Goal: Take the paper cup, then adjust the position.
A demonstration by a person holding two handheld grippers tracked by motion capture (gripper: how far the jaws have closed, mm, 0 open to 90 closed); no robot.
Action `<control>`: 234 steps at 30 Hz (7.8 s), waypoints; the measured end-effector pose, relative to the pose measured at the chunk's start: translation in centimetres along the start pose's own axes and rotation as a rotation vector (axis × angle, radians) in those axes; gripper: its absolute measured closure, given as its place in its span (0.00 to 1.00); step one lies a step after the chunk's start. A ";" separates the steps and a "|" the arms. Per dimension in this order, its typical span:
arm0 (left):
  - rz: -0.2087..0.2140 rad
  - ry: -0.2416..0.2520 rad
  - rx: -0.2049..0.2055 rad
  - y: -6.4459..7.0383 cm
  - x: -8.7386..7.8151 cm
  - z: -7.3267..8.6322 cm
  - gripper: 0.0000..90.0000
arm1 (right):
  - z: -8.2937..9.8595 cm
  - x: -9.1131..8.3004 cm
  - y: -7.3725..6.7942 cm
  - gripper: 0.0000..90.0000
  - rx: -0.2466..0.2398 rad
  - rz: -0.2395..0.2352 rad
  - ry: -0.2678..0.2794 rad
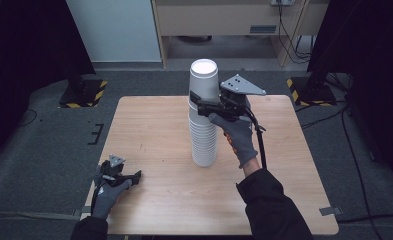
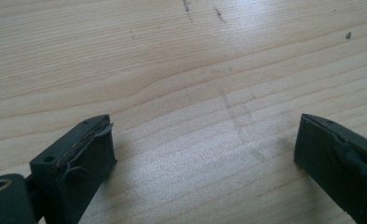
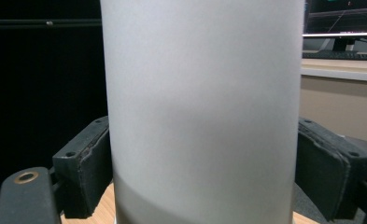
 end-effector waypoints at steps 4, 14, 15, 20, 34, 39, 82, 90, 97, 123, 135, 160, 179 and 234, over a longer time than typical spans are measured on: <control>0.000 0.000 0.000 0.0 0.0 0.0 0.05 | -0.4 -0.1 0.0 0.16 0.005 -0.009 0.011; 0.000 0.000 0.000 0.0 0.0 0.0 0.05 | -1.7 -0.1 0.1 0.16 0.025 -0.019 0.055; 0.000 0.000 0.000 0.0 0.0 0.0 0.05 | -1.8 -0.1 0.1 0.16 0.026 -0.021 0.057; 0.001 0.000 0.001 0.0 0.0 0.0 0.04 | -2.3 -0.3 0.0 0.16 0.037 -0.030 0.071; 0.001 0.000 0.001 0.0 0.0 0.0 0.04 | -4.1 -1.6 0.2 0.16 0.067 -0.052 0.125; 0.001 0.000 0.001 0.0 0.0 0.0 0.04 | -4.6 -2.5 0.5 0.16 0.060 -0.044 0.135; 0.000 0.001 0.001 0.0 0.0 0.0 0.04 | 1.5 -13.4 6.1 0.16 0.167 0.091 0.141; 0.000 0.000 0.001 0.0 0.0 0.0 0.04 | 3.5 -14.2 6.9 0.16 0.207 0.105 0.128; 0.000 0.000 0.001 0.0 0.0 0.0 0.04 | 5.8 -15.2 7.5 0.16 0.245 0.117 0.114; -0.013 0.008 -0.015 -0.1 -0.1 0.1 0.07 | 12.6 -17.5 10.1 0.16 0.437 0.181 0.103; -0.011 0.070 -0.027 -0.2 -0.8 -0.2 0.14 | 14.0 -17.8 11.2 0.16 0.574 0.179 0.136; 0.078 0.316 0.031 3.1 -3.2 -3.3 0.19 | 14.7 -18.0 11.5 0.16 0.691 0.166 0.188; 0.246 0.492 0.113 10.1 -5.9 -7.4 0.23 | 14.8 -17.8 11.1 0.16 0.711 0.146 0.179; 0.471 0.709 0.283 26.1 -3.5 -17.3 0.45 | 14.4 -17.4 9.9 0.15 0.765 0.083 0.178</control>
Point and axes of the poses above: each handheld gripper's, and its own axes: x roughly forward along the jaws, z roughly out of its underside, y roughly to its right, the point moved 4 cm from there along x, roughly forward along the jaws, and after that the axes turned 8 degrees about x, right-handed, at the moved point
